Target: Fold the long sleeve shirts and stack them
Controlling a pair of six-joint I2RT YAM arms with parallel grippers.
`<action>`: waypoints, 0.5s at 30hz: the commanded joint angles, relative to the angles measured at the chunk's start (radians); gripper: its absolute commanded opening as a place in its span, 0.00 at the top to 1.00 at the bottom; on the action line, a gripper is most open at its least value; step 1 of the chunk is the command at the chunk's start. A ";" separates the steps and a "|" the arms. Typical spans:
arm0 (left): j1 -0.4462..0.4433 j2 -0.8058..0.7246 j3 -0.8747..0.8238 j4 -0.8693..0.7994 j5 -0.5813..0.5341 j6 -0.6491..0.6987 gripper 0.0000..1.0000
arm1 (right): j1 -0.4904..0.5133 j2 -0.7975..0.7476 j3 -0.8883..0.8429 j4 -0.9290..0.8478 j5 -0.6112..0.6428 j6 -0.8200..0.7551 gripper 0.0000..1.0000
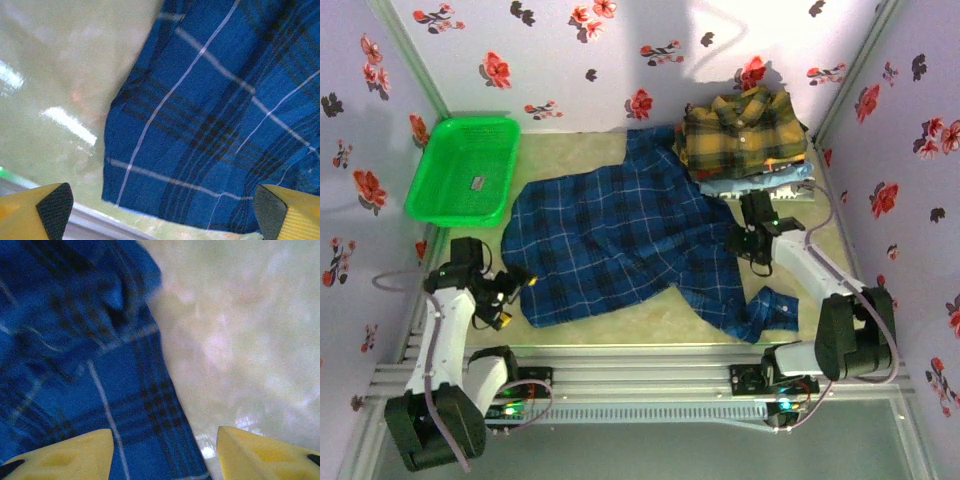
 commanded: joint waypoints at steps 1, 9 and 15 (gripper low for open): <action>-0.025 -0.022 -0.046 -0.110 0.010 -0.022 0.07 | -0.005 0.021 -0.073 -0.075 -0.043 0.017 0.46; -0.090 -0.014 -0.045 -0.132 -0.033 -0.053 0.08 | -0.001 0.072 -0.166 0.017 -0.102 0.034 0.55; -0.139 0.020 -0.048 -0.131 -0.077 -0.068 0.09 | 0.014 0.111 -0.172 0.051 -0.094 0.042 0.64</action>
